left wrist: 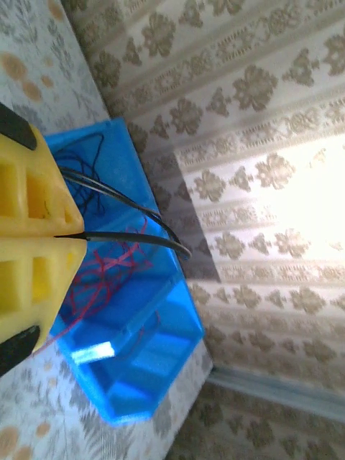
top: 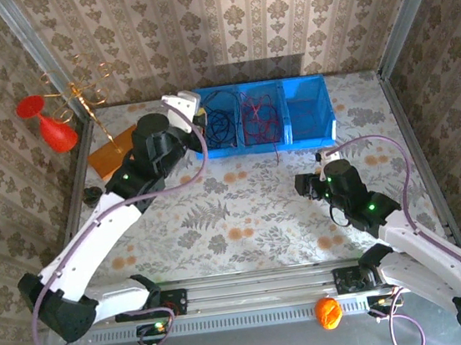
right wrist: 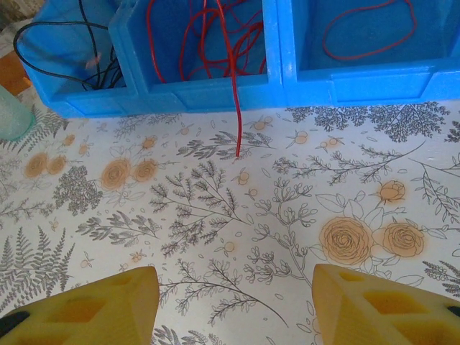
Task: Untangle the cables
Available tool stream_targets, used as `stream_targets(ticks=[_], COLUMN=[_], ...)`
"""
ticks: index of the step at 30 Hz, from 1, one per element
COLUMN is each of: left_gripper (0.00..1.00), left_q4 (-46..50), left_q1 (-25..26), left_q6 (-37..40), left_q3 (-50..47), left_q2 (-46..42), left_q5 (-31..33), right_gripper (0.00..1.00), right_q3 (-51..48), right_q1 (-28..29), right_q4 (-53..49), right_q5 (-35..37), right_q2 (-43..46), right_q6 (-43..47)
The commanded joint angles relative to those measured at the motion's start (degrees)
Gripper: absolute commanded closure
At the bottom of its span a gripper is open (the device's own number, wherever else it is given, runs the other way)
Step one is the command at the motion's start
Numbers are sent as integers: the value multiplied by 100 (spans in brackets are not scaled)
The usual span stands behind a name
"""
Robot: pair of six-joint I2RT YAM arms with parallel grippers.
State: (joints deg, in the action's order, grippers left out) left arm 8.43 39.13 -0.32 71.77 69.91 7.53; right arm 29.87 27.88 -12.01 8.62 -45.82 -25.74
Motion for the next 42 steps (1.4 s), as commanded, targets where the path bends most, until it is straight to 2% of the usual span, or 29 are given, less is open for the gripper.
stream_targets(ticks=[1, 6, 12, 22, 33, 34, 38, 41, 42], left_gripper=[100, 100, 100, 100, 98, 90, 33, 0, 0], left_q4=[-102, -177, -161, -348, 49, 101, 315, 297, 342], left_q1=[-357, -785, -958, -1104, -1138, -1124, -1019, -924, -901], left_q6=[207, 181, 226, -49, -487, -523, -524, -407, -378], left_q3=[232, 638, 1067, 1339, 2271, 2304, 2321, 2045, 1985], left_q2=[341, 892, 1569, 2953, 4501, 4581, 4534, 4006, 3779], left_q5=[-9, -318, -476, -508, -1159, -1267, -1351, -1282, -1236], right_gripper=[40, 40, 40, 41, 40, 40, 36, 26, 20], right_q3=[-67, -103, -115, -139, -116, -100, 78, 293, 383], right_q1=[-37, -37, -46, -46, -51, -48, -53, -54, -54], right_q4=[-42, 42, 102, 60, -15, -45, -324, -623, -714], right_q5=[23, 34, 43, 95, 112, 100, 51, 43, 41], right_q2=[103, 19, -77, -110, -112, -116, -84, -41, -7], right_q6=[-6, 14, 5, 25, 51, 47, 70, 108, 115])
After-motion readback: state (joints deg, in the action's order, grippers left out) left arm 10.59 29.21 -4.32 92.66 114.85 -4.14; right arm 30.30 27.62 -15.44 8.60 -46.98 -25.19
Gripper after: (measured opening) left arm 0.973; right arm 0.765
